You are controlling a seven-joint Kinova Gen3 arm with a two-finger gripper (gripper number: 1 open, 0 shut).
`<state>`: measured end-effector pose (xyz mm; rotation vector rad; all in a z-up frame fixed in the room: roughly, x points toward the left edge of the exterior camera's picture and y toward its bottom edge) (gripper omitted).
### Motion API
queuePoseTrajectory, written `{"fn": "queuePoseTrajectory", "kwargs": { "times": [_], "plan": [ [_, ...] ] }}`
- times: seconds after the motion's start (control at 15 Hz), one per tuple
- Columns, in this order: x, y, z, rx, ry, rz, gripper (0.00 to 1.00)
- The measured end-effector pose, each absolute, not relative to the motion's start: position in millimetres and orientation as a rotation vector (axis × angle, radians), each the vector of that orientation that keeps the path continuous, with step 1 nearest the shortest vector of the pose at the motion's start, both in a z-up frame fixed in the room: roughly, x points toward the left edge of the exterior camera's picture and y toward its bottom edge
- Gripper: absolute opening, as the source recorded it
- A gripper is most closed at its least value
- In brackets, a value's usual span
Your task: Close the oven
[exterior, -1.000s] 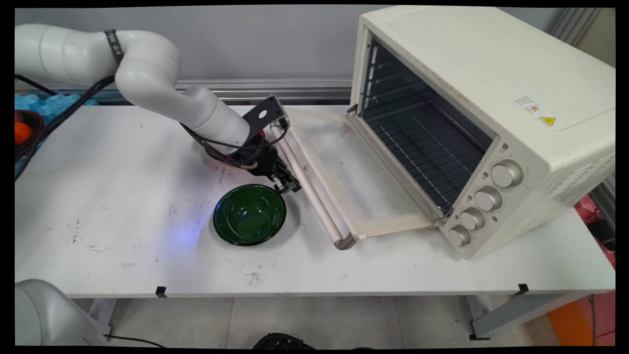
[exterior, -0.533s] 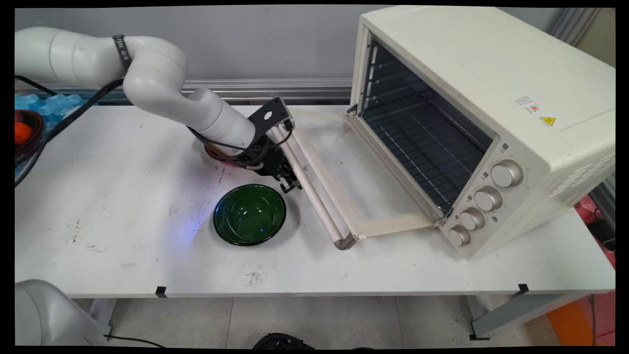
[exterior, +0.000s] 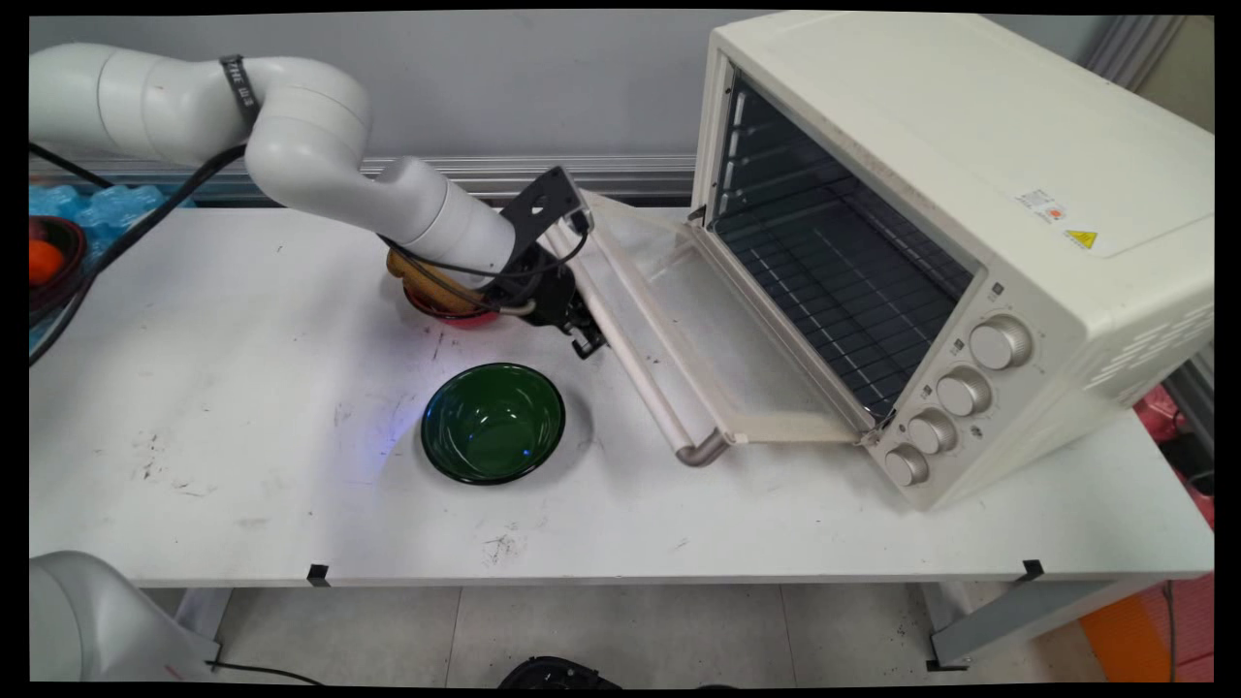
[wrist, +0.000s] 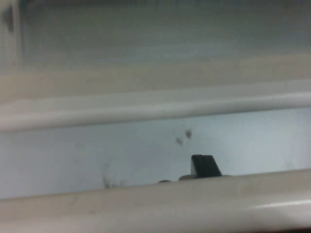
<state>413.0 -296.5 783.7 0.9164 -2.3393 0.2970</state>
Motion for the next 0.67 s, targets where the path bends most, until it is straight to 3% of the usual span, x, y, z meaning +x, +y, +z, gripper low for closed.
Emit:
{"fn": "queuePoseTrajectory", "kwargs": {
  "times": [0.67],
  "plan": [
    [390.2, -323.9, 824.7, 0.878, -2.216, 0.379, 0.00]
  ]
}}
